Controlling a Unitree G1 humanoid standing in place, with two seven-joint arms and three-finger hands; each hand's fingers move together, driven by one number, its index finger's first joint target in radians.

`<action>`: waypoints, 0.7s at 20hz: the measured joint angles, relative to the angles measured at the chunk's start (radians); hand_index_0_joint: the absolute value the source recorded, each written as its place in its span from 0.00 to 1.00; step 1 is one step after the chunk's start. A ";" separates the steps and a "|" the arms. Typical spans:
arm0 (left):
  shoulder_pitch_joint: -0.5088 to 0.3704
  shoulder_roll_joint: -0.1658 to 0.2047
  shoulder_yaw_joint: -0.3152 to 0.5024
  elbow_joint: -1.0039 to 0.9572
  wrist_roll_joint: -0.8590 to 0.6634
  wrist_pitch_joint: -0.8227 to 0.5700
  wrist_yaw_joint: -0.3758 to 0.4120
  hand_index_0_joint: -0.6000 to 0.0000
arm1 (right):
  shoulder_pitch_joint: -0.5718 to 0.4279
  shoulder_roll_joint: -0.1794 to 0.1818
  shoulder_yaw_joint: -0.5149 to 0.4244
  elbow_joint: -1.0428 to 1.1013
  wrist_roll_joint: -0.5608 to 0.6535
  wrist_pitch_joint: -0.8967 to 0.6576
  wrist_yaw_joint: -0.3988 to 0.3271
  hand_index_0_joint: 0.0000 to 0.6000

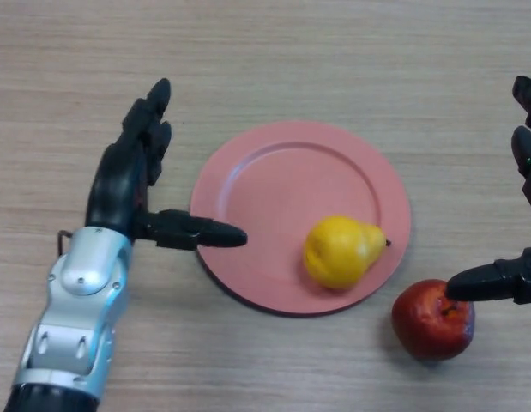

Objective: Pick up the yellow pear and place it on the plate

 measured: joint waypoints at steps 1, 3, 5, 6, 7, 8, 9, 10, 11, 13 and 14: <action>0.014 0.007 0.010 -0.043 -0.036 0.033 -0.007 1.00 | 0.000 0.000 0.001 0.001 0.000 0.000 0.000 0.00; 0.054 0.032 0.026 -0.177 -0.098 0.101 -0.010 1.00 | 0.001 0.000 0.001 0.003 0.002 0.000 0.001 0.00; 0.082 0.052 0.067 -0.296 -0.173 0.170 -0.030 1.00 | 0.006 0.000 0.000 0.004 0.046 0.000 0.002 0.00; 0.108 0.073 0.082 -0.360 -0.173 0.189 -0.033 1.00 | 0.008 0.000 0.001 0.004 0.050 0.001 0.009 0.00; 0.121 0.079 0.098 -0.387 -0.174 0.197 -0.044 1.00 | 0.010 0.000 -0.001 0.005 0.051 0.001 0.009 0.00; 0.152 0.084 0.129 -0.440 -0.207 0.237 -0.051 1.00 | 0.010 0.000 0.000 0.011 0.051 0.001 0.009 0.00; 0.176 0.091 0.135 -0.462 -0.211 0.243 -0.052 1.00 | 0.009 0.000 0.000 0.021 0.051 0.001 0.009 0.00; 0.220 0.094 0.143 -0.500 -0.206 0.258 -0.066 1.00 | 0.008 0.000 0.000 0.045 0.051 0.000 0.009 0.00; 0.238 0.094 0.147 -0.507 -0.201 0.258 -0.084 1.00 | 0.008 0.000 0.001 0.053 0.051 0.000 0.009 0.00; 0.280 0.094 0.178 -0.535 -0.200 0.266 -0.120 1.00 | 0.003 0.000 0.002 0.056 0.061 -0.001 0.009 0.00; 0.285 0.094 0.204 -0.540 -0.200 0.265 -0.135 1.00 | -0.002 0.000 0.002 0.066 0.071 -0.001 0.008 0.00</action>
